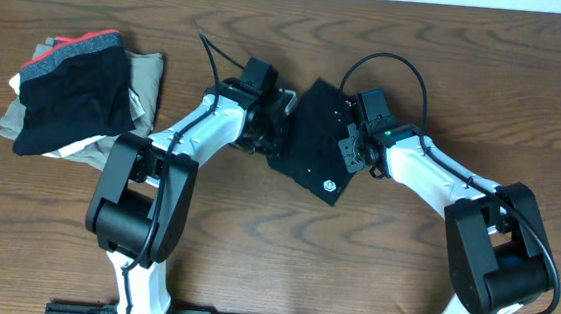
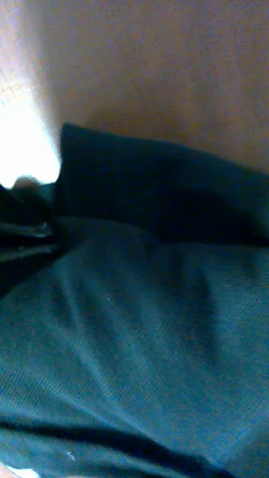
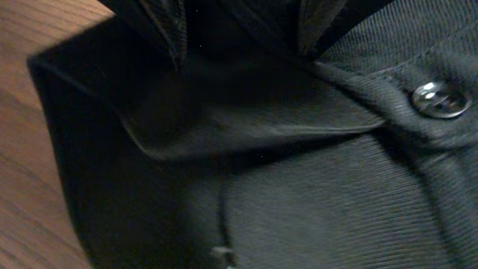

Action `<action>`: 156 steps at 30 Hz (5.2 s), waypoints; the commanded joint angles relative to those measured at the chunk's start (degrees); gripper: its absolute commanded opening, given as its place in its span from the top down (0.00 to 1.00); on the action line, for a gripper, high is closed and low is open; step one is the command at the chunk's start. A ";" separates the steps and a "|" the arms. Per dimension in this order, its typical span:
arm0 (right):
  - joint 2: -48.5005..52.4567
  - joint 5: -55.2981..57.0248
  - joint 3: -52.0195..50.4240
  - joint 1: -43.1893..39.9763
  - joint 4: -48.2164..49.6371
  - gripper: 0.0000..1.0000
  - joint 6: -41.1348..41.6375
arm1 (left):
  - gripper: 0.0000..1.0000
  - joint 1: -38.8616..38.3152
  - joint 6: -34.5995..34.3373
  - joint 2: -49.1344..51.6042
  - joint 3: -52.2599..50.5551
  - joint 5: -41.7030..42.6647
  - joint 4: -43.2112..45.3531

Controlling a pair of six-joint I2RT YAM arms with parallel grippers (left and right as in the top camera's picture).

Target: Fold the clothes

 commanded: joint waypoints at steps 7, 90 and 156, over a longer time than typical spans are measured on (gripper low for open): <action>1.46 2.78 -0.79 -1.95 1.44 0.49 -2.56 | 0.94 -0.44 -7.15 3.02 -1.60 -10.38 -16.24; -32.48 2.78 -0.70 -4.20 -9.44 0.35 -5.09 | 0.94 24.17 3.26 -15.06 9.70 -27.50 -17.35; -33.35 2.75 -0.70 -4.17 -13.90 0.34 -5.07 | 0.94 21.14 -5.66 -14.36 23.34 -10.69 -20.98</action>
